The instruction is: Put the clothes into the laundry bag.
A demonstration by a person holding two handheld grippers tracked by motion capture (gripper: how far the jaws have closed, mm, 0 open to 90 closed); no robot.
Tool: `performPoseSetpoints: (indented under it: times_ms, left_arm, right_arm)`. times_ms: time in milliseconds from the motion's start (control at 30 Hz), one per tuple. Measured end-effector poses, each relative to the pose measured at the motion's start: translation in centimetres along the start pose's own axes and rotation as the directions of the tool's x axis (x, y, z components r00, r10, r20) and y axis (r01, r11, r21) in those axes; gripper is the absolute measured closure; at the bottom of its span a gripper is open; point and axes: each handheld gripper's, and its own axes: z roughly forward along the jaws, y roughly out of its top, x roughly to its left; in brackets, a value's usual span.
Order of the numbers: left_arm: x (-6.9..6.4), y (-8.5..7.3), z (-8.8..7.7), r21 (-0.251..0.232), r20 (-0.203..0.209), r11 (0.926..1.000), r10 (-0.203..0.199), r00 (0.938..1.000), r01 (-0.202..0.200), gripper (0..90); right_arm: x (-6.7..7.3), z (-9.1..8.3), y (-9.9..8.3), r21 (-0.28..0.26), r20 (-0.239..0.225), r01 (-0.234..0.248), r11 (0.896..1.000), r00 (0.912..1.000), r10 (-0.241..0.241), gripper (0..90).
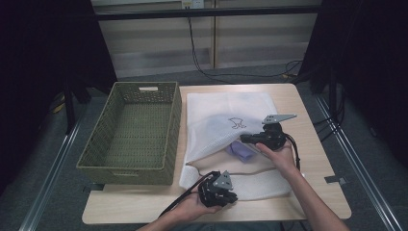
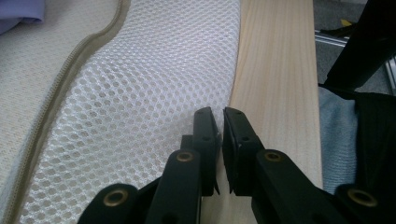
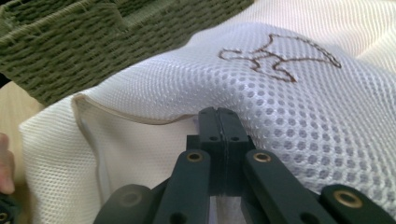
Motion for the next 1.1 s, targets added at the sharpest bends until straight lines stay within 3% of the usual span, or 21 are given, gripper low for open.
performPoseSetpoints:
  times_ms: [33, 100, 167, 200, 300, 533, 600, 633, 1100]
  left_arm:
    - [0.0, 0.1, -0.1, 0.019, 0.000, 0.9998, 0.006, 1.0000, -0.006, 84.1]
    - [0.0, 0.0, 0.1, -0.008, 0.000, 1.0000, -0.002, 1.0000, 0.002, 84.1]
    - [0.1, 0.1, -0.1, 0.017, 0.003, 0.9998, 0.004, 1.0000, -0.005, 84.1]
    - [0.1, 0.0, 0.0, -0.007, 0.009, 0.9999, -0.011, 0.9999, 0.011, 84.2]
    - [0.0, 0.1, 0.0, 0.014, -0.002, 0.9999, 0.000, 1.0000, 0.000, 84.4]
    - [-0.2, 0.1, 0.1, 0.000, -0.003, 0.9999, 0.013, 0.9999, -0.013, 84.4]
    - [-0.1, 0.2, -0.1, 0.029, -0.016, 0.9992, 0.027, 0.9995, -0.026, 84.6]
    - [-0.1, 0.1, 0.1, 0.002, -0.005, 0.9999, 0.017, 0.9998, -0.017, 84.6]
    - [-0.2, 0.2, 0.2, 0.006, -0.026, 0.9999, 0.009, 0.9996, -0.009, 85.3]
  right_arm:
    - [0.1, -0.1, 0.1, -0.006, -0.002, 0.000, 1.000, 1.0000, 0.000, 90.0]
    - [0.4, -0.5, 0.3, -0.018, -0.006, 0.007, 1.000, 1.0000, -0.007, 90.0]
    - [0.8, -0.9, 0.5, -0.028, -0.010, 0.018, 0.999, 0.9998, -0.018, 90.0]
    - [0.9, -1.1, 0.6, -0.033, -0.008, 0.023, 0.999, 0.9997, -0.023, 90.0]
    - [1.3, -1.6, 0.9, -0.048, -0.006, 0.038, 0.998, 0.9992, -0.039, 90.0]
    - [2.7, -2.7, 1.4, -0.079, -0.015, 0.056, 0.995, 0.9982, -0.058, 90.0]
    - [3.1, -2.9, 1.5, -0.088, -0.019, 0.061, 0.994, 0.9978, -0.063, 90.0]
    - [3.3, -3.0, 1.6, -0.091, -0.025, 0.064, 0.994, 0.9975, -0.067, 90.0]
    - [5.6, -3.6, 0.3, -0.050, -0.051, 0.098, 0.994, 0.9936, -0.101, 90.0]
